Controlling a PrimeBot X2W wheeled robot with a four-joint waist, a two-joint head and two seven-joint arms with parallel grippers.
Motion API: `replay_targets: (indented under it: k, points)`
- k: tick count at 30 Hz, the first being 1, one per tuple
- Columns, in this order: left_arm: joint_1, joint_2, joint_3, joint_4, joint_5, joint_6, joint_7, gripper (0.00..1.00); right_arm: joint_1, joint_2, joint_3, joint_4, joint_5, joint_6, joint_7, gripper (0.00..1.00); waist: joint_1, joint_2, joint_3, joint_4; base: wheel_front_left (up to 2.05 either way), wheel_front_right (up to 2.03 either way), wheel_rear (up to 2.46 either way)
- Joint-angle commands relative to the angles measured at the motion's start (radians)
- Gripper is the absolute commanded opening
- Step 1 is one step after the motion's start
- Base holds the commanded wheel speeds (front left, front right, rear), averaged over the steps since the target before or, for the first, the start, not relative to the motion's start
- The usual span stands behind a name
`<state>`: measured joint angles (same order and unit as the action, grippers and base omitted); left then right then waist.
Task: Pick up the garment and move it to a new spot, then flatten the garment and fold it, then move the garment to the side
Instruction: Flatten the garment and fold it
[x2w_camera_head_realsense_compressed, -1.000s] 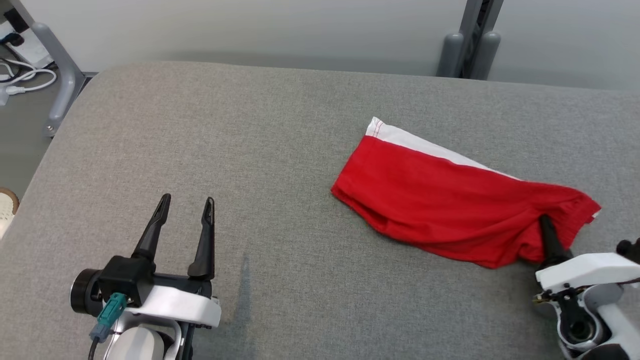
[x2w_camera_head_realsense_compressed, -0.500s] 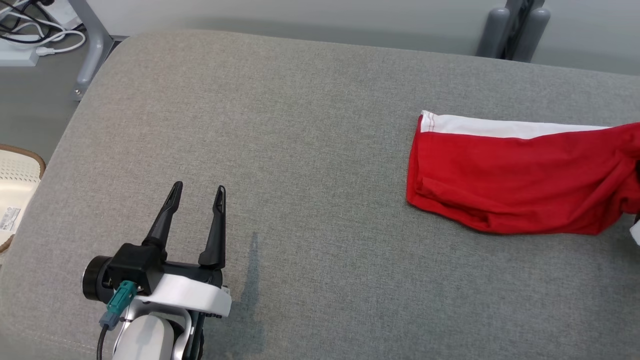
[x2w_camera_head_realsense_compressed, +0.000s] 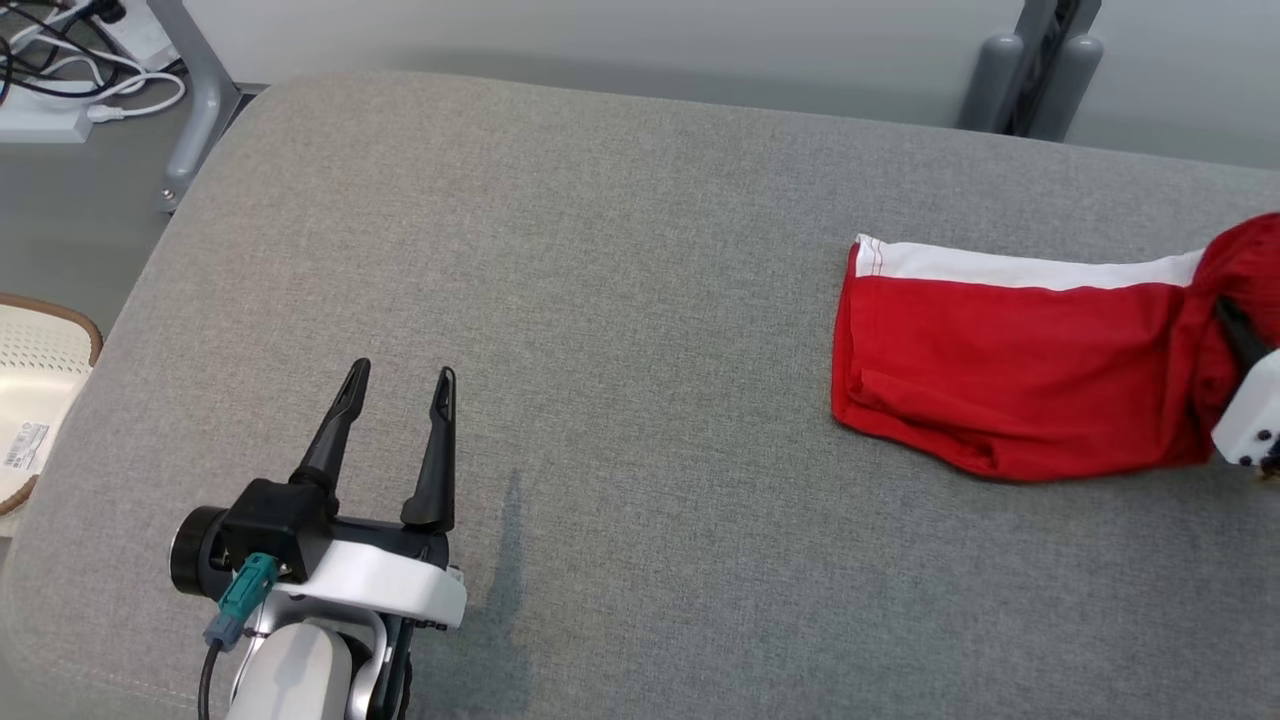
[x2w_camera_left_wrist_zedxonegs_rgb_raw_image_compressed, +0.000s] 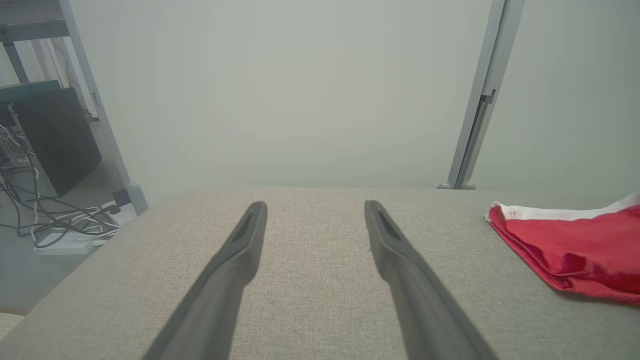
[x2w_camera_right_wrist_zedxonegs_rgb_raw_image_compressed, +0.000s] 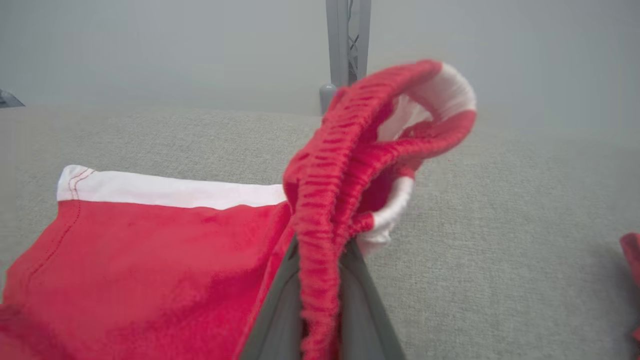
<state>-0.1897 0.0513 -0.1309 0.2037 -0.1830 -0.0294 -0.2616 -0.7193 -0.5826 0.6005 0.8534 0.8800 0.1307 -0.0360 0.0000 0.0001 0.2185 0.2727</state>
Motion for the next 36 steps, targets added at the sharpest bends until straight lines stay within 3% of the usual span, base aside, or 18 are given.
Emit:
replay_targets:
  k: [1,6,15,36]
  points:
    - [0.007,0.003,0.006,0.003,0.007,0.002,-0.004,1.0,-0.013,0.015,0.0,-0.023,0.044,0.0,0.013,0.0,0.0,-0.0001,-0.012,-0.008,0.0,0.0,0.0]
    - [0.016,0.002,0.018,0.004,-0.033,-0.006,-0.003,1.0,-0.025,0.058,0.004,-0.103,0.146,0.0,0.05,0.0,0.0,-0.0001,-0.037,-0.018,0.0,0.0,0.0]
    - [0.029,0.002,0.014,0.01,-0.054,-0.001,-0.003,1.0,-0.022,0.123,0.049,-0.18,0.22,0.0,0.107,0.0,0.0,-0.0001,-0.065,-0.007,0.0,0.0,0.0]
    - [0.034,0.001,-0.04,0.016,-0.083,0.024,-0.003,1.0,-0.029,0.233,0.129,-0.048,0.254,0.0,0.116,0.0,0.0,-0.0001,-0.025,0.111,0.0,0.0,0.0]
